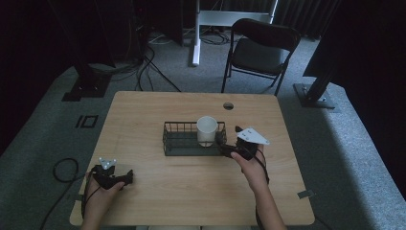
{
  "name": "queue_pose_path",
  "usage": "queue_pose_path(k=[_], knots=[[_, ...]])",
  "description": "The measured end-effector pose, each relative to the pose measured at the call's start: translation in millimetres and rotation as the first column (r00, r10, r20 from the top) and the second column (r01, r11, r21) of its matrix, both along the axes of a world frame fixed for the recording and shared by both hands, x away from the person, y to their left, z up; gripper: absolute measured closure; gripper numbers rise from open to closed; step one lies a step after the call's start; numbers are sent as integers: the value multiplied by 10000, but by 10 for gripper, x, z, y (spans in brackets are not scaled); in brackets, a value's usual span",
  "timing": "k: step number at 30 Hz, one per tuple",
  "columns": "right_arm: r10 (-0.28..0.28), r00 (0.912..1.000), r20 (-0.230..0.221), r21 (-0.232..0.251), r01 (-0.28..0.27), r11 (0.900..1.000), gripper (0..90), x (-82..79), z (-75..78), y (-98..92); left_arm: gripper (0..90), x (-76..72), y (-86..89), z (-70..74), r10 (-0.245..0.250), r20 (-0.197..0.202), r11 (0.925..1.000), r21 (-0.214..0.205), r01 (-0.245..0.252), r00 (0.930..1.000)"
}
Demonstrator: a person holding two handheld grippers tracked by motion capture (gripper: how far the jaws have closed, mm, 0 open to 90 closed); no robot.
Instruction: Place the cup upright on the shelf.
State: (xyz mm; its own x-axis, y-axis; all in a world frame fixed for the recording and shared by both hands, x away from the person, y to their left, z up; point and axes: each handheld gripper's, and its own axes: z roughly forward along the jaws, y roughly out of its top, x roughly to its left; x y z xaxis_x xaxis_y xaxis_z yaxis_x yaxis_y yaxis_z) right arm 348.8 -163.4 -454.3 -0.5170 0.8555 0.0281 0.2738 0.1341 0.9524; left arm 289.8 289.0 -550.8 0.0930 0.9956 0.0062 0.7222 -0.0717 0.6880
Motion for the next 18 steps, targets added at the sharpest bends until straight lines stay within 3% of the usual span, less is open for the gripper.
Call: queue_pose_path(k=[18], knots=[[-817, 9947, -621, -425, 791, 9960, 127, -107, -336, -379, 11, 0, -1, -1, 12, 12, 10000, -11, -12, 10000]])
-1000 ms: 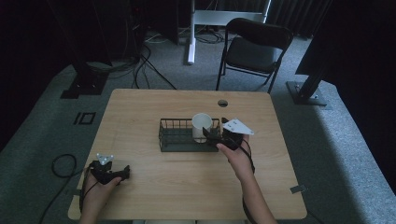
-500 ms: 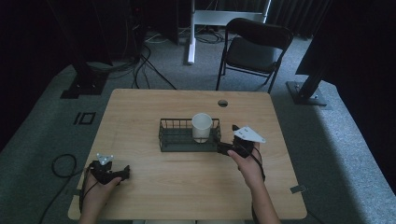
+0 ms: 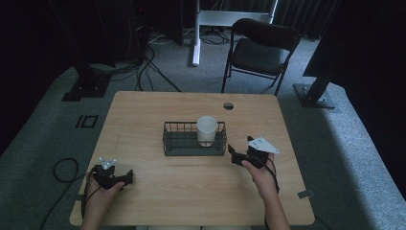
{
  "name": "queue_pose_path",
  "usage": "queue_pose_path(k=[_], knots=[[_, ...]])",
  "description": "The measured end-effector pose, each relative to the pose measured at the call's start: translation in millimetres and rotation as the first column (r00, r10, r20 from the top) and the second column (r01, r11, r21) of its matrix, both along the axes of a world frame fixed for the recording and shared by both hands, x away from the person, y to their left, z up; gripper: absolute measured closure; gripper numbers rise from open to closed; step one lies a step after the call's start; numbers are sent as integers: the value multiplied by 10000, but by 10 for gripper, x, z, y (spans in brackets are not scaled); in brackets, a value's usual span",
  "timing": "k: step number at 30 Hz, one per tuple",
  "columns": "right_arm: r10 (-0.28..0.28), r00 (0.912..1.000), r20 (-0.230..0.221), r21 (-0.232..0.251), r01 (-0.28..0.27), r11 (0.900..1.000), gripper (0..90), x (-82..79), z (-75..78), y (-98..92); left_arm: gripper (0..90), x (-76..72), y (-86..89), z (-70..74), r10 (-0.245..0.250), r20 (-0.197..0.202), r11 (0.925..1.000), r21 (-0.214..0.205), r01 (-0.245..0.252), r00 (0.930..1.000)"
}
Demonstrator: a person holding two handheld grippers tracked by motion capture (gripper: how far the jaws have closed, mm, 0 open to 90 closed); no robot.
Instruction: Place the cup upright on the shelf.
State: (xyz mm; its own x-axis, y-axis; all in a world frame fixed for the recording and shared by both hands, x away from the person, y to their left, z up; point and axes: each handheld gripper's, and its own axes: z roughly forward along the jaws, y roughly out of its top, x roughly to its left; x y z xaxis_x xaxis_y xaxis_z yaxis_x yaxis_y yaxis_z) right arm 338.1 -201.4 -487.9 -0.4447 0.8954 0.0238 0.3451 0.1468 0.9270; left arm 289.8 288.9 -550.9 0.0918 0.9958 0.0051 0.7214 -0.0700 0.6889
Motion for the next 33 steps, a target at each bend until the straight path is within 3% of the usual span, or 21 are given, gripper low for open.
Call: queue_pose_path(k=[9, 21, 28, 33], knots=[[-404, 9985, -381, 96, 408, 9991, 123, -72, -186, -196, 11, 0, 0, 0, -5, -2, 10000, 3, 5, 10000], [-881, 9915, -953, -605, 825, 9948, 123, -158, -397, -500, 11, 0, 0, 0, -7, 0, 10000, 3, 7, 10000], [-1467, 9797, -1367, -616, 1394, 9883, 123, -166, -467, -661, 11, 1, 0, 0, -3, 5, 10000, -3, 3, 10000], [-1963, 9668, -1637, -905, 1834, 9789, 123, -158, -547, -759, 11, 1, 0, 0, -4, 3, 10000, 0, 4, 10000]])
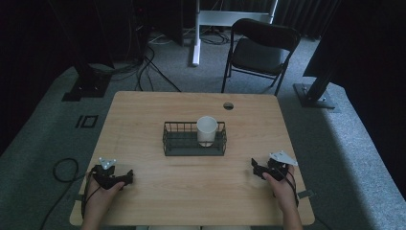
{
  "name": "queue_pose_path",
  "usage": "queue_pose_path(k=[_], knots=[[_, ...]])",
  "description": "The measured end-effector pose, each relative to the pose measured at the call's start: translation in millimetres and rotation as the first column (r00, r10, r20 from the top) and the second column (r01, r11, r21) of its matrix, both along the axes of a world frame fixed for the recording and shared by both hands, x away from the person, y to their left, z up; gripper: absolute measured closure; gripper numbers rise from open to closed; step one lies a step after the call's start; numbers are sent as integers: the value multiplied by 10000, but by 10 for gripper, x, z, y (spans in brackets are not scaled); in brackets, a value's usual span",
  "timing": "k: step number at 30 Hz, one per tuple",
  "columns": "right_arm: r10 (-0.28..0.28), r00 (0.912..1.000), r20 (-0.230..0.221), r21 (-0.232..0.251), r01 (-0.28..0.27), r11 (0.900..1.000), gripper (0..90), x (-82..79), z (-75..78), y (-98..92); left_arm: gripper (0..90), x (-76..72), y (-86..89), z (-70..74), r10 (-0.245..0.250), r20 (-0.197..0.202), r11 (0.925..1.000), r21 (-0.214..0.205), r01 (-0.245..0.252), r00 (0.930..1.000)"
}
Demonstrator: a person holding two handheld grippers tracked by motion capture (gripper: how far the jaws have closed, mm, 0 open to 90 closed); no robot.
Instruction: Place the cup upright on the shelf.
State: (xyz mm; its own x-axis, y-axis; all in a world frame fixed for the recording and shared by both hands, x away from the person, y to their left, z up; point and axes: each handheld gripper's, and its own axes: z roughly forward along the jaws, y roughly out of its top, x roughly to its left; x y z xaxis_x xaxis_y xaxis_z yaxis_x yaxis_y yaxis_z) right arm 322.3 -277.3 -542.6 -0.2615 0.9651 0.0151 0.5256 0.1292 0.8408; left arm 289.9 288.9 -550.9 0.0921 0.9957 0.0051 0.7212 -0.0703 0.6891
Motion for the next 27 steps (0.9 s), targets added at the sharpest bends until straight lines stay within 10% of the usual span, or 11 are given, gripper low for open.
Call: queue_pose_path(k=[13, 27], knots=[[-937, 9875, -1264, -506, 879, 9948, 124, -21, -86, -242, 11, 0, 0, 0, -1, -1, 10000, -1, 1, 10000], [-163, 9839, -1782, -541, 67, 9985, 126, -101, -105, -397, 11, 0, 0, 0, 1, -1, 10000, -2, -1, 10000]])
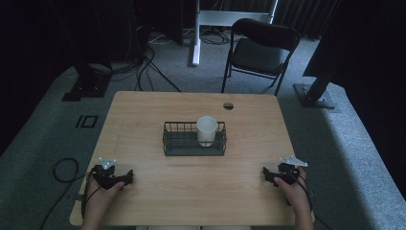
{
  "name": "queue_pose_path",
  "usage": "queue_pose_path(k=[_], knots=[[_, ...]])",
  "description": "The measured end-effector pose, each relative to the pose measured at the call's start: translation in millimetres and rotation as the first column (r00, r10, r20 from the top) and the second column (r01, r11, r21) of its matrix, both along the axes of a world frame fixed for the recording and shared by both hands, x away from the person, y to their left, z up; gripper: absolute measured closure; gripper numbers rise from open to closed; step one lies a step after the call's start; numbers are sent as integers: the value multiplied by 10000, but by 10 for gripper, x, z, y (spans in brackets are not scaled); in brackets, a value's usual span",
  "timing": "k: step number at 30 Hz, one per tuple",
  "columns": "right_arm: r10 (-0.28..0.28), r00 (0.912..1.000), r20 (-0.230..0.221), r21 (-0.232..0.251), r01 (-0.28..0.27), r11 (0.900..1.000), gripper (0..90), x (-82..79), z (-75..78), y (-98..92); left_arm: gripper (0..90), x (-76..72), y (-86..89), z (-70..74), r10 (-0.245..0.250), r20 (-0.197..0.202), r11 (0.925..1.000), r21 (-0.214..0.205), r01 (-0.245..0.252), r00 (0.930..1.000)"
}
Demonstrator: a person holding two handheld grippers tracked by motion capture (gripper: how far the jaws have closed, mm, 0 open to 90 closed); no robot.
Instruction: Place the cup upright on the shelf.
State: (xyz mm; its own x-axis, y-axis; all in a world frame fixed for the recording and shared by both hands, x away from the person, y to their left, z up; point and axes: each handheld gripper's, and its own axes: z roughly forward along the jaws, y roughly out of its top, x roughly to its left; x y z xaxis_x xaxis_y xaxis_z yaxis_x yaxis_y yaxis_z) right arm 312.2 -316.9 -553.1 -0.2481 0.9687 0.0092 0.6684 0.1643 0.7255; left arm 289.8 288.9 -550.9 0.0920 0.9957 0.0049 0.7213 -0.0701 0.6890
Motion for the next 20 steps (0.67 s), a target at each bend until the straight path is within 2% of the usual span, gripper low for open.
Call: queue_pose_path(k=[4, 6, 20], knots=[[687, 9976, 3, 1, -687, 9976, 126, -77, -1, -24, 10, 0, 0, 0, -3, -1, 10000, 3, 3, 10000], [857, 9963, -7, 8, -857, 9963, 126, -116, -1, -29, 10, 0, 0, 0, 0, 1, 10000, 0, 0, 10000], [931, 9957, -9, 13, -931, 9957, 124, -133, -2, -32, 11, 0, 0, 0, -2, 1, 10000, 1, 2, 10000]])
